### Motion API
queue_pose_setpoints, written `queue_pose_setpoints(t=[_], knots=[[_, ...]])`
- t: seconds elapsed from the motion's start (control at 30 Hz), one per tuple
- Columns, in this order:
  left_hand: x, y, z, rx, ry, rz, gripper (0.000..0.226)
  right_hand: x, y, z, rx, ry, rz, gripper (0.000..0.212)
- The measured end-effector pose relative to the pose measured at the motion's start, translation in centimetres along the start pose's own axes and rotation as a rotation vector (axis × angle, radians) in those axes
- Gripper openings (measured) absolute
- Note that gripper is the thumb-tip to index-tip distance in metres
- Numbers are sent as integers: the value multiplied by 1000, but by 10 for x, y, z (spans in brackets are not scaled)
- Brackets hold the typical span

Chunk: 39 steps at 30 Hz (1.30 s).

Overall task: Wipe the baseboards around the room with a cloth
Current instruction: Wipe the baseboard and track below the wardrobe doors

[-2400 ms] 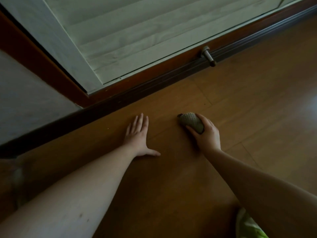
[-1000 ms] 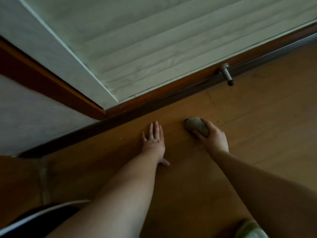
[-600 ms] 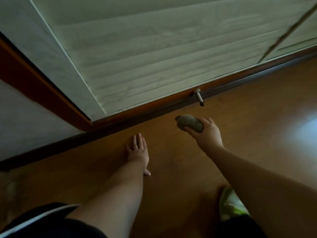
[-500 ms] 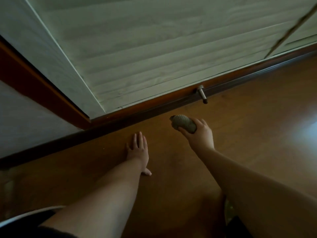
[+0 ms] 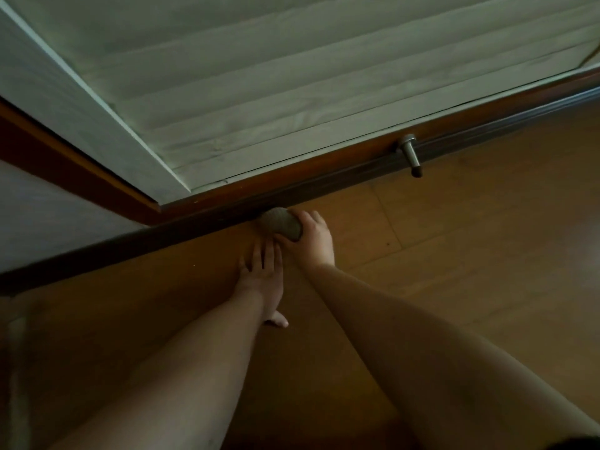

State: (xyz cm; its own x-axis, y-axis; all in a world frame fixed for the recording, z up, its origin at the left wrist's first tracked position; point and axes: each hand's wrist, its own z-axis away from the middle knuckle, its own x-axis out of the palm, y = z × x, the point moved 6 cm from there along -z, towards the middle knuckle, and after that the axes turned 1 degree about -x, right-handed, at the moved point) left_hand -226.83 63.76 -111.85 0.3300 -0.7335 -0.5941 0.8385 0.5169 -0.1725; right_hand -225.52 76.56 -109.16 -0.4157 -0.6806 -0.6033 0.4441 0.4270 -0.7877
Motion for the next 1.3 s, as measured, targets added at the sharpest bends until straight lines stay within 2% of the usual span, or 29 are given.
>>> queue_pose_setpoints(t=[0.13, 0.23, 0.33, 0.5, 0.67, 0.83, 1.13, 1.3], knots=[[3, -5, -2, 13, 32, 59, 153, -28, 13, -26, -44, -51, 46, 48], [6, -5, -1, 25, 14, 95, 154, -69, 40, -43, 0, -65, 106, 48], [6, -6, -1, 22, 3, 109, 153, -105, 66, -52, 59, 2, 143, 51], [6, -7, 1, 16, -14, 131, 153, -165, 117, -56, 265, 281, 65, 51], [5, -6, 1, 7, -23, 101, 152, -187, 127, -58, 285, 313, 50, 42], [1, -4, 1, -11, -60, 49, 151, -174, 114, -33, 250, 317, 57, 46], [-2, -2, 0, -86, -137, -9, 152, -84, 48, 27, 118, 110, -66, 51], [-1, -2, -3, -56, -129, -45, 146, -33, 12, 33, 41, 23, -158, 47]])
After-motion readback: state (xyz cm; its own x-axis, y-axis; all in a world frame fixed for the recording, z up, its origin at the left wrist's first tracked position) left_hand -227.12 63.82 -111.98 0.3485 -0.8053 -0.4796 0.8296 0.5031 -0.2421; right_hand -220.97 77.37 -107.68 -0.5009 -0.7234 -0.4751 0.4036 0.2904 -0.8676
